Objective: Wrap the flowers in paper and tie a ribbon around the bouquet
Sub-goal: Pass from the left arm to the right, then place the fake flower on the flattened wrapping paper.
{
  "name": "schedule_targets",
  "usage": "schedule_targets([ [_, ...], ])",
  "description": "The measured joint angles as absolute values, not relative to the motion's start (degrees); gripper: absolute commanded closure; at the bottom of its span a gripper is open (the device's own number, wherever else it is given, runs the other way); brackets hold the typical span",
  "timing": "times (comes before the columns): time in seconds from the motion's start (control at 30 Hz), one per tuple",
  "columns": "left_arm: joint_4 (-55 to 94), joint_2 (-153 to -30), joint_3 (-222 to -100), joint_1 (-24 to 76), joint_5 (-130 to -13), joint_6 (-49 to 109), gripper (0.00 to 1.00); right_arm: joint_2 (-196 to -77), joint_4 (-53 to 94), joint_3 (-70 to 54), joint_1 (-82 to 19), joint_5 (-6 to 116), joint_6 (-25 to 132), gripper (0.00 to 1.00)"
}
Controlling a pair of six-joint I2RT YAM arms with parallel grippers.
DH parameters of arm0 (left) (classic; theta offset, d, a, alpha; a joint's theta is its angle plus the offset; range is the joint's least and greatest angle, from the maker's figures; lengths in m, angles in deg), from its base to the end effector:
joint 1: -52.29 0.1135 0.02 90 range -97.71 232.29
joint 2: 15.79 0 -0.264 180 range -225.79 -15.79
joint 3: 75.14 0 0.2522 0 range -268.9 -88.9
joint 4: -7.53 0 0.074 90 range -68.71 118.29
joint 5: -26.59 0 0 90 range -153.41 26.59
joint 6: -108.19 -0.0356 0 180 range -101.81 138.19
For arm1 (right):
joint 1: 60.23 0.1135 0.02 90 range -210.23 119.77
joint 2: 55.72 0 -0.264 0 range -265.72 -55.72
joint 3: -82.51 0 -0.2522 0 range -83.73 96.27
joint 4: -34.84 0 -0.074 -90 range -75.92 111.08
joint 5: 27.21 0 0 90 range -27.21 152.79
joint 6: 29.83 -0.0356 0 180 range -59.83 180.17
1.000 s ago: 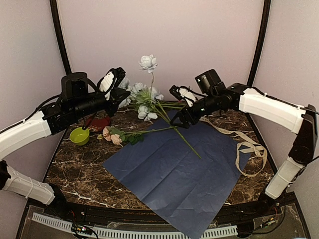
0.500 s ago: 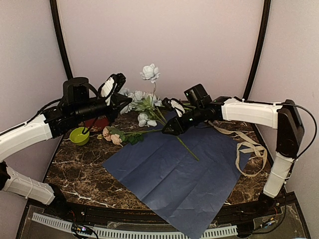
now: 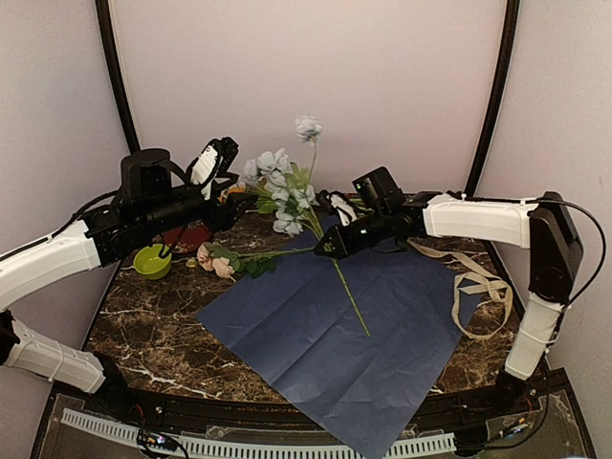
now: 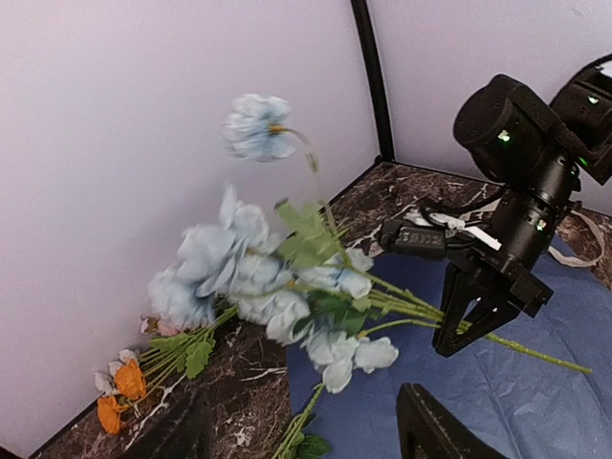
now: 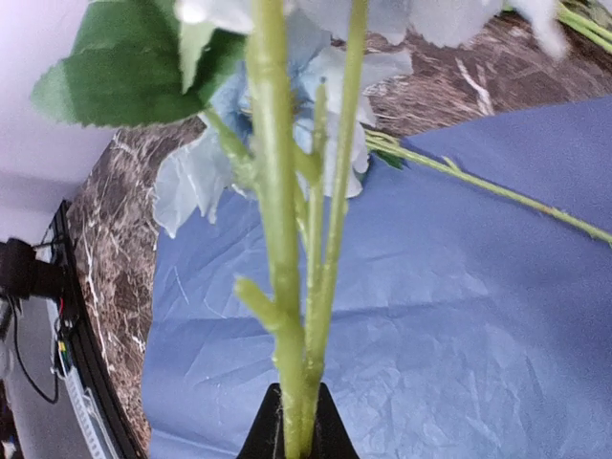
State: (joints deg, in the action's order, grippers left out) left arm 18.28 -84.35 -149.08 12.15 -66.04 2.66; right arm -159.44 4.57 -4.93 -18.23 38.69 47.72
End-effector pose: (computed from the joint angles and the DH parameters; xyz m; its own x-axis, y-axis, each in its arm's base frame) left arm 0.2158 -0.1841 0.3726 0.1128 0.2547 -0.9604 0.6733 0.6913 0.2624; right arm 0.2949 0.2851 0.2507 -0.6609 -0.3303 -0.6739 -0.7126 0.5578 0.4255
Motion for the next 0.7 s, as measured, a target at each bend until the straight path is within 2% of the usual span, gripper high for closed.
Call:
schedule_targets([
  [0.1,18.41,-84.37,-149.06,12.26,-61.84,4.32,0.22,-156.84,5.4,-9.3,-22.07,40.11,38.96,1.0],
  [0.23,20.07,-86.21,-149.3,13.6,-58.13,8.71,0.25,-154.55,7.43,-16.69,-26.64,42.67,29.78,1.0],
  [0.47,26.22,-99.93,-153.72,15.56,-56.47,19.4,0.45,-158.2,7.28,-18.96,-26.84,47.35,22.52,1.0],
  [0.53,27.0,-103.89,-154.59,15.7,-55.46,25.24,0.46,-159.4,7.34,-18.96,-26.86,49.31,21.73,0.87],
  [0.6,27.33,-106.25,-154.59,15.72,-54.57,29.96,0.42,-160.49,7.3,-18.96,-26.86,50.98,21.38,0.74],
  [0.7,28.31,-110.21,-156.21,15.74,-53.23,35.2,0.33,-161.74,6.42,-18.94,-26.88,53.6,21.84,0.64],
])
